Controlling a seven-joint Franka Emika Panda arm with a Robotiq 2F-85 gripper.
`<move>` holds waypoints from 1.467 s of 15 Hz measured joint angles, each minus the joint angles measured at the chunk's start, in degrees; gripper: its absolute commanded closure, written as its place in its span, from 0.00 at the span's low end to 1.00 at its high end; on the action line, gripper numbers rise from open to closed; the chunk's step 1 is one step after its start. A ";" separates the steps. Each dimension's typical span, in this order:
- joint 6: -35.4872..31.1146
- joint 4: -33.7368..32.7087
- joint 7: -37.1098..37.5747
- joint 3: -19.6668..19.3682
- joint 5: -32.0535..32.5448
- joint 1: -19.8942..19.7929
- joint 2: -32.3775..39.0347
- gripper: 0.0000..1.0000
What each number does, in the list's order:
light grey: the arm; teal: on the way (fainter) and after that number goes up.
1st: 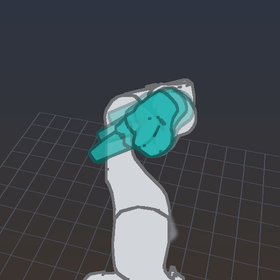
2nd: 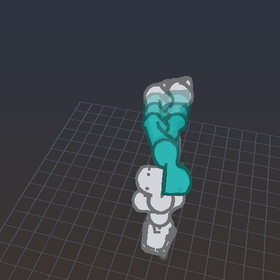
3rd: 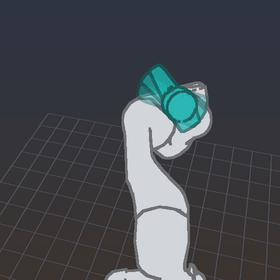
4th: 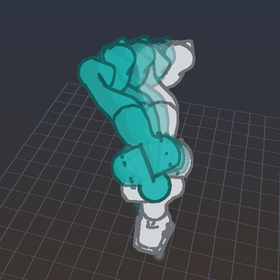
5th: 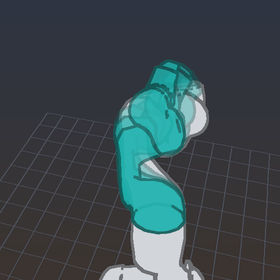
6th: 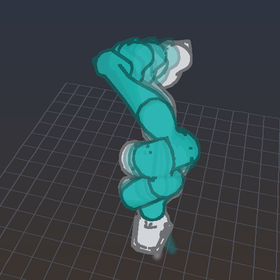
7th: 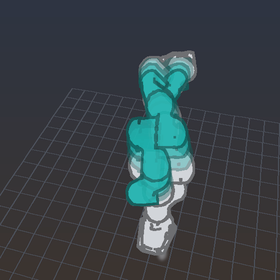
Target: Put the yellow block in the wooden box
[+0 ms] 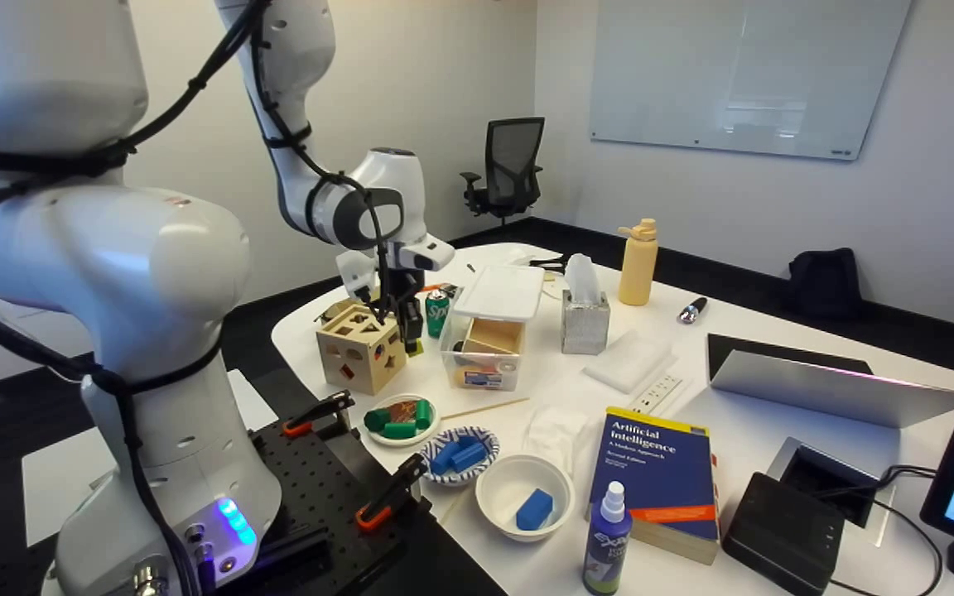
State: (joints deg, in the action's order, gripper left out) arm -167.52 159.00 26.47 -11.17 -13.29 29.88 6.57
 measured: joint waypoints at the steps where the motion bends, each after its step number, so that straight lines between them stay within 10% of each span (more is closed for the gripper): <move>1: 0.76 -0.04 2.07 0.25 3.37 2.54 -1.23 0.91; 4: 5.86 -0.67 6.93 7.41 11.38 4.14 -5.68 0.91; 10: 16.29 -4.43 2.58 25.80 7.89 0.43 -11.33 0.91; 22: 16.42 -14.78 -8.23 29.13 8.56 -6.14 2.98 0.91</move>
State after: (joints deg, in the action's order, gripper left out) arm -151.10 144.23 18.24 17.96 -4.72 23.74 9.55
